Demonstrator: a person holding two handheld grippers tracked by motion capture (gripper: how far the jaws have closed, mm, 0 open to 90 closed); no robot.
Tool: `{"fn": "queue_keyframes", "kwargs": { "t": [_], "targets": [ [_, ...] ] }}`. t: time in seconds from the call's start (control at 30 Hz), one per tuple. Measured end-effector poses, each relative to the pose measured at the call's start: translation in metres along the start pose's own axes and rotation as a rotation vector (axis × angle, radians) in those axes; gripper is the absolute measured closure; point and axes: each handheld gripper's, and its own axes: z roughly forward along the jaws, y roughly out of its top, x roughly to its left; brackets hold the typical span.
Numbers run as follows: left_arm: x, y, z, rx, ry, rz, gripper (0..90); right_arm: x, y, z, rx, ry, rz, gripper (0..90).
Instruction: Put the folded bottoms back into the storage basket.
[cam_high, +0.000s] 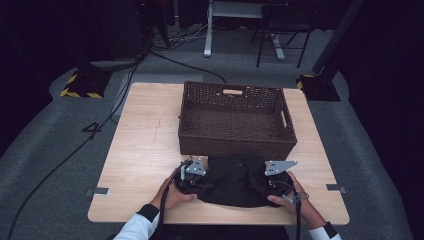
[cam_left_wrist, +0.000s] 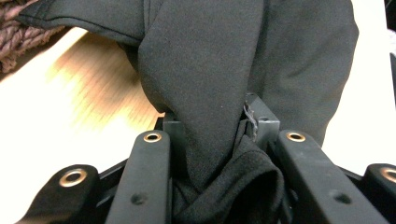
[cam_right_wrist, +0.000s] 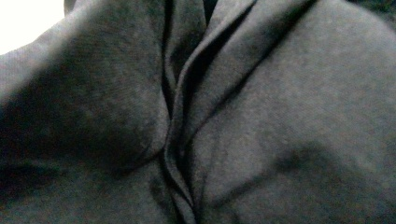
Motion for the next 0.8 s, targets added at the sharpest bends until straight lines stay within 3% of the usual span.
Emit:
{"fn": "queue_keyframes", "kwargs": {
  "t": [0.23,0.47,0.8],
  "targets": [
    [-0.006,0.003,-0.004,-0.018,0.032,0.046,72.3,0.002,-0.003,-0.006,-0.029,0.006,-0.011,63.2],
    [-0.011,0.009,-0.008,-0.041,0.038,0.084,72.7,0.009,-0.004,-0.018,-0.054,-0.023,-0.025,63.5],
    [-0.015,0.017,-0.016,-0.09,0.054,0.111,72.7,0.014,0.001,-0.033,-0.1,-0.048,-0.033,63.5]
  ]
}}
